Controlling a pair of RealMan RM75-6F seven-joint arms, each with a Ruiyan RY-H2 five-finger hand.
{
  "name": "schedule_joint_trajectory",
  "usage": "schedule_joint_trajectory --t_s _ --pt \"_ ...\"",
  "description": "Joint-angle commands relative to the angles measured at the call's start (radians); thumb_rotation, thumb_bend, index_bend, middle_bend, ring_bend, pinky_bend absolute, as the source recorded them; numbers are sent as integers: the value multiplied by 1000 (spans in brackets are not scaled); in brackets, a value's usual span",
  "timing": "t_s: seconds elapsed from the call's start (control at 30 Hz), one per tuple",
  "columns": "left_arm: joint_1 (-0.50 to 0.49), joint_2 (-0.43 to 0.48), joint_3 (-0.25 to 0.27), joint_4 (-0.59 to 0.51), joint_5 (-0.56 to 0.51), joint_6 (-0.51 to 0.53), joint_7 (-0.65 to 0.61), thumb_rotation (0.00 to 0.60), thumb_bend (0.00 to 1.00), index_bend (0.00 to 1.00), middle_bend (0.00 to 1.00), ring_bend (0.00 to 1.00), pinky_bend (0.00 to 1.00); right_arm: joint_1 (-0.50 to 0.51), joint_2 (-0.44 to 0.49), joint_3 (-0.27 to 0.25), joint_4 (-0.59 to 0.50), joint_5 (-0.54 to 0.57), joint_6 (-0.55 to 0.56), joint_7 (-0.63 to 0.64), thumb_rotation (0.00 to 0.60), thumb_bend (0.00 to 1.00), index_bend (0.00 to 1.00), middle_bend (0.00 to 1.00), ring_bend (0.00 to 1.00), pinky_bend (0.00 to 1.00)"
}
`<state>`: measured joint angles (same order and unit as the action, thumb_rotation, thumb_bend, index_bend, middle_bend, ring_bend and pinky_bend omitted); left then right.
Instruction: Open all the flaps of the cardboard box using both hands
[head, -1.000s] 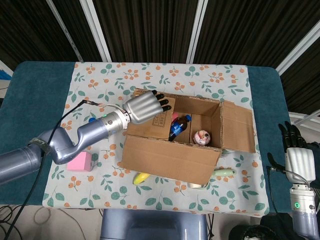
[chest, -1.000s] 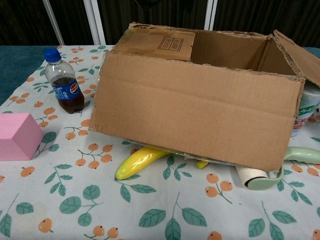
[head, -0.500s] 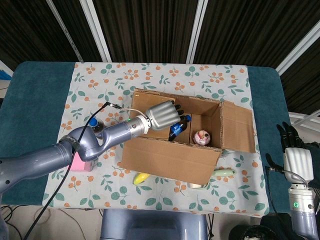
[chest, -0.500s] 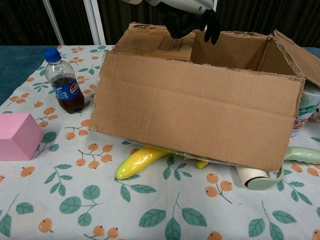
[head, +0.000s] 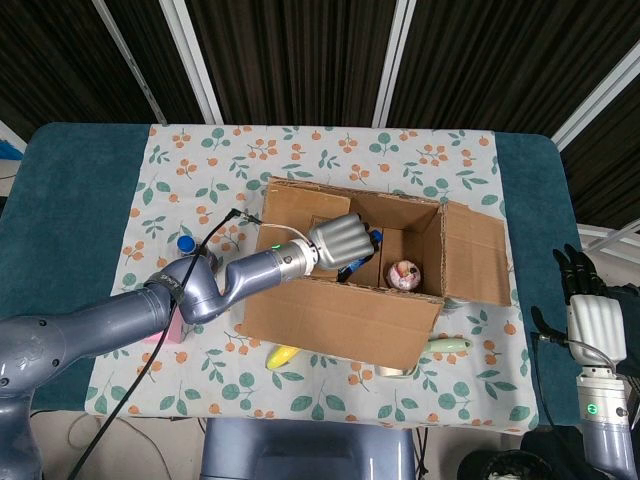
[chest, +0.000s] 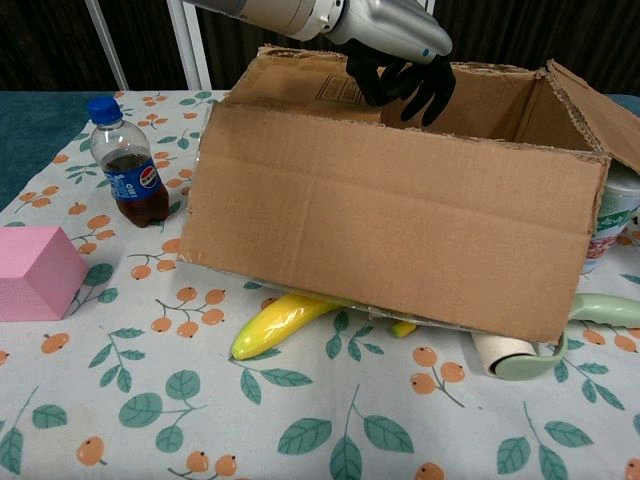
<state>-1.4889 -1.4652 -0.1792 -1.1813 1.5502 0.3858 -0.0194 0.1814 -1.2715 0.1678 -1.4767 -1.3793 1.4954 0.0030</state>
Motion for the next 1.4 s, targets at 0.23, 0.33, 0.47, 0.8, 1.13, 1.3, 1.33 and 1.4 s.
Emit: schedule_joint_trajectory --t_s 0.23,0.33,0.47,0.8,1.13,1.3,1.33,1.4 --pt "2 32 17 -20 -6 27 -2 600 983 474 541 434 474 -3 -1 4 -5 1 -5 4 600 388 0 0 15 226" --pt "5 48 18 -30 -12 37 -2 600 990 502 576 462 489 -3 -2 4 -6 -1 -6 2 600 390 0 0 15 226" --pt "7 80 20 -52 -16 45 4 600 991 511 586 469 492 -4 -2 4 -9 -3 -8 0 600 394 0 0 15 226" --pt "25 192 0 -131 -46 80 23 600 991 516 595 478 499 -6 -3 4 -12 -9 -11 2 600 397 0 0 15 226" --pt "78 351 -4 -248 -60 132 54 600 991 517 596 478 499 -7 -6 1 -15 -21 -10 -1 600 397 0 0 15 226" --pt "122 445 0 -317 -62 166 61 600 991 517 596 478 499 -8 -6 0 -16 -22 -12 -4 600 398 0 0 15 226" --pt "132 461 2 -329 -62 173 62 600 991 517 596 478 499 -8 -6 1 -17 -21 -12 -3 600 397 0 0 15 226" --pt "151 492 5 -351 -63 186 63 600 990 516 596 478 499 -9 -6 1 -17 -21 -12 -3 600 398 0 0 15 226"
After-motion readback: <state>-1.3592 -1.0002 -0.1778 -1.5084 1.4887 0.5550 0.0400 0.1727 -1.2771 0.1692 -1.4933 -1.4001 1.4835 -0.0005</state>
